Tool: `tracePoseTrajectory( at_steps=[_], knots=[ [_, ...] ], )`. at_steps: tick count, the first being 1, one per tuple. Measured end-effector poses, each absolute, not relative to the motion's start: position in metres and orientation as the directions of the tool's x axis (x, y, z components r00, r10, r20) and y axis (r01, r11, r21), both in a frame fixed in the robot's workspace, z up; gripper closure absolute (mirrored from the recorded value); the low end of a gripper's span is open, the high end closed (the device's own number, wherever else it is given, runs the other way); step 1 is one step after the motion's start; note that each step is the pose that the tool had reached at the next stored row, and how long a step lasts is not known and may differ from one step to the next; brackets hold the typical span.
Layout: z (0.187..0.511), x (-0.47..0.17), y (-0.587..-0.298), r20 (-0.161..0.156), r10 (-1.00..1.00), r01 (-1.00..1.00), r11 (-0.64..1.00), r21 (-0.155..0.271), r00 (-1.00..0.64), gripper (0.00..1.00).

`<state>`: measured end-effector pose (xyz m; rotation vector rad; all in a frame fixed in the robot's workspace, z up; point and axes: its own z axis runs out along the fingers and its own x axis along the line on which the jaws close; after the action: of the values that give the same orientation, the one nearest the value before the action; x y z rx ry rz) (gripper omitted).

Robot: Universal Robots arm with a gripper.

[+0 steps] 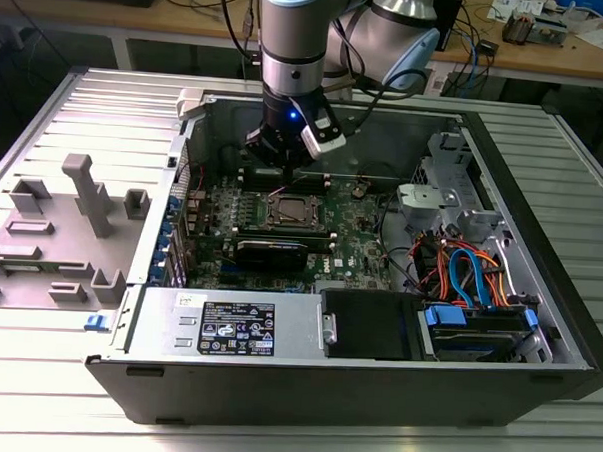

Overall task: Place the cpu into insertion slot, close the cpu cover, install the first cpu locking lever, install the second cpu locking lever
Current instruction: 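Install the first cpu locking lever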

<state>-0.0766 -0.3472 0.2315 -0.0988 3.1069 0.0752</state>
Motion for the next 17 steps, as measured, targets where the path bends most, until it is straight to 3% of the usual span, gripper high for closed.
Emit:
tracePoseTrajectory(
  at_steps=[17],
  knots=[
    [0.224, -0.064, -0.346, -0.034, -0.059, -0.060, 0.997, 0.047, -0.998, 0.89]
  ],
)
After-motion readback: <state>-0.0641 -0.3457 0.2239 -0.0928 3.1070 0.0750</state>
